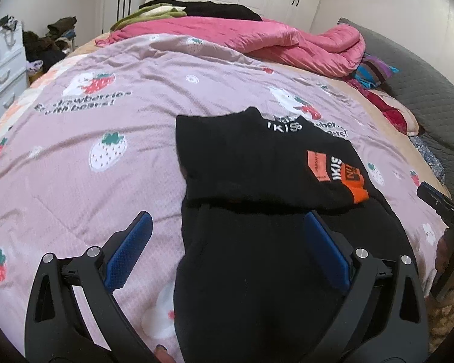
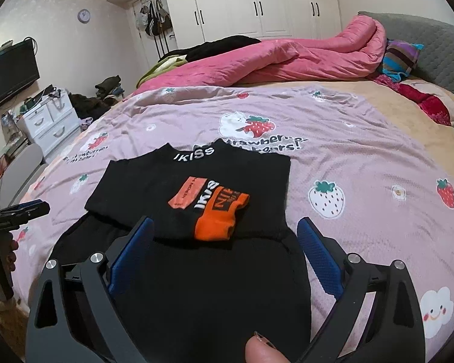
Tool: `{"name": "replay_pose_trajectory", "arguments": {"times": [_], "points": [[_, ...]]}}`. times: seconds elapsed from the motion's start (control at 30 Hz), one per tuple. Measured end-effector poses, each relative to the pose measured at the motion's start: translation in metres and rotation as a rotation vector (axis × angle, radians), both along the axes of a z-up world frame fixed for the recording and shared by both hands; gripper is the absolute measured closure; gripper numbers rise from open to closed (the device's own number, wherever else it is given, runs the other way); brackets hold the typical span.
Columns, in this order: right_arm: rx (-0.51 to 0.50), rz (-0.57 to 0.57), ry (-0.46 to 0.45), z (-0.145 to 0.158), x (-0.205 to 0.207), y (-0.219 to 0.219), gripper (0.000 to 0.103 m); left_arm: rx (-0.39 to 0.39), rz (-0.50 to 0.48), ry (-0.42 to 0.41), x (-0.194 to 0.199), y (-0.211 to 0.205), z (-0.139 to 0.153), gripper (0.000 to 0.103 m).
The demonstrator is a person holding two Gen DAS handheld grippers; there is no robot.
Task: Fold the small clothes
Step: 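Move both open grippers to the hem of the black sweatshirt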
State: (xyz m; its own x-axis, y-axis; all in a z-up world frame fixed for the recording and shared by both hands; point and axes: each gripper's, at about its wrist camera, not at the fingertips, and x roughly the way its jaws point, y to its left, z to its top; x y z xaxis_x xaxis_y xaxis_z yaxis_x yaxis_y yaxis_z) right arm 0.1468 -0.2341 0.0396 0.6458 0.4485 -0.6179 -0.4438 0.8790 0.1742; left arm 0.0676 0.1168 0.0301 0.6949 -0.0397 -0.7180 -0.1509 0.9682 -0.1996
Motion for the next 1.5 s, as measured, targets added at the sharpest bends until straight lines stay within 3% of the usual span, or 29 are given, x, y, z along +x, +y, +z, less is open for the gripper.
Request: {"name": "replay_pose_trajectory", "arguments": {"times": [0.33, 0.6, 0.83, 1.13, 1.5], "points": [[0.048, -0.014, 0.000, 0.001, -0.033, -0.021, 0.007, -0.035, 0.004, -0.009, -0.022, -0.010, -0.005, 0.009], [0.046, -0.064, 0.020, -0.007, -0.057, -0.045, 0.007, 0.006, 0.014, -0.039, -0.046, -0.020, -0.004, 0.009], [0.023, -0.072, 0.050, -0.016, -0.074, -0.057, 0.007, -0.050, 0.033, -0.006, -0.065, -0.015, -0.021, 0.009], [-0.004, -0.069, 0.046, -0.016, -0.092, -0.062, 0.007, -0.050, 0.050, 0.004, -0.091, -0.008, -0.033, 0.009], [-0.020, -0.079, 0.101, -0.037, -0.116, -0.076, 0.007, -0.049, 0.041, 0.038, -0.116, -0.010, -0.049, 0.009]]}}
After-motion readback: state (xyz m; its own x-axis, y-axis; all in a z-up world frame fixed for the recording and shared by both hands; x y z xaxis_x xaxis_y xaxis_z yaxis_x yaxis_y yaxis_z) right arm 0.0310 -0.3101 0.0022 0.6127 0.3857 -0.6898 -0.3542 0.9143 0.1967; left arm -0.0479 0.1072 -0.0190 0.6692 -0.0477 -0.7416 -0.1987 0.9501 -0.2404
